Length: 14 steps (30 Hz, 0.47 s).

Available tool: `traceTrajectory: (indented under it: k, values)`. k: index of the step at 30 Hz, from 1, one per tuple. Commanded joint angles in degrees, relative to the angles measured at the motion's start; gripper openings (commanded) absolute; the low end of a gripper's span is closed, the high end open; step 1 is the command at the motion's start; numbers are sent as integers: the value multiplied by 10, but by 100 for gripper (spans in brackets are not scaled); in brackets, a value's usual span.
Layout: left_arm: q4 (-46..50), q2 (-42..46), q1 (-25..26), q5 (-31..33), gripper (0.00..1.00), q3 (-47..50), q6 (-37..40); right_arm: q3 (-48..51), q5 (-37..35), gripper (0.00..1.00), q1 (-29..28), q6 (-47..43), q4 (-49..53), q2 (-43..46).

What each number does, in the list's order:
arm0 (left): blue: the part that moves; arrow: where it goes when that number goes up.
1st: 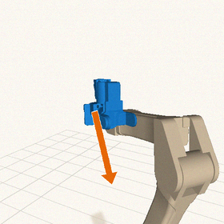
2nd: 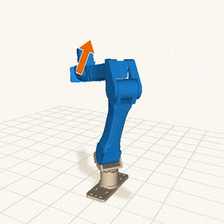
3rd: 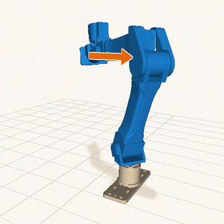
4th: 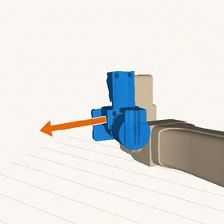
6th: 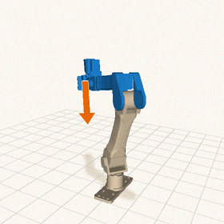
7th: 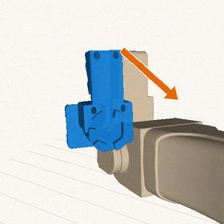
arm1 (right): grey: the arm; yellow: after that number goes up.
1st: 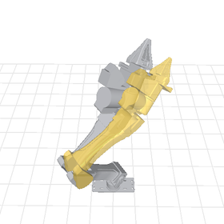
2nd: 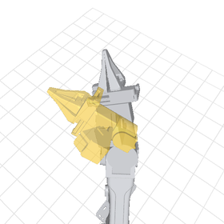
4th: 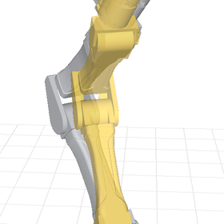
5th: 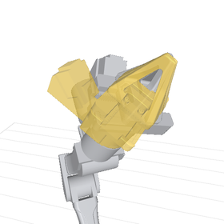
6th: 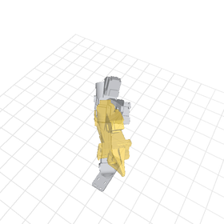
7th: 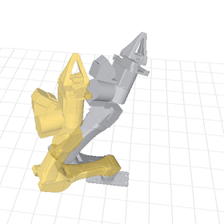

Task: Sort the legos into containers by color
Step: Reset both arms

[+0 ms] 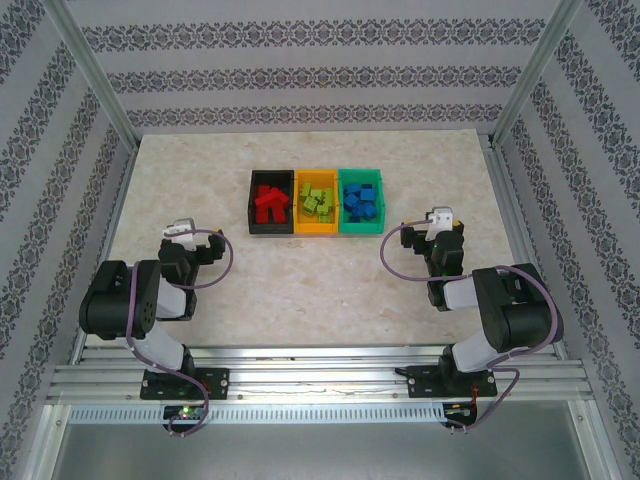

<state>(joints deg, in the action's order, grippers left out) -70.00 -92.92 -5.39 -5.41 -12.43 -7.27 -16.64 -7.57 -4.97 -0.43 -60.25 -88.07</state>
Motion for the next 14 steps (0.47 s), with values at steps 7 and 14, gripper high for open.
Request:
traceTrajectory:
  k: [7,14]
  values:
    - [-36,4,-8,-9,99,-3,11,-10,11,98,6,-5,-14,-3]
    - [-34,5,-8,-9,99,-4,11,-15,27,98,12,-4,-4,-3]
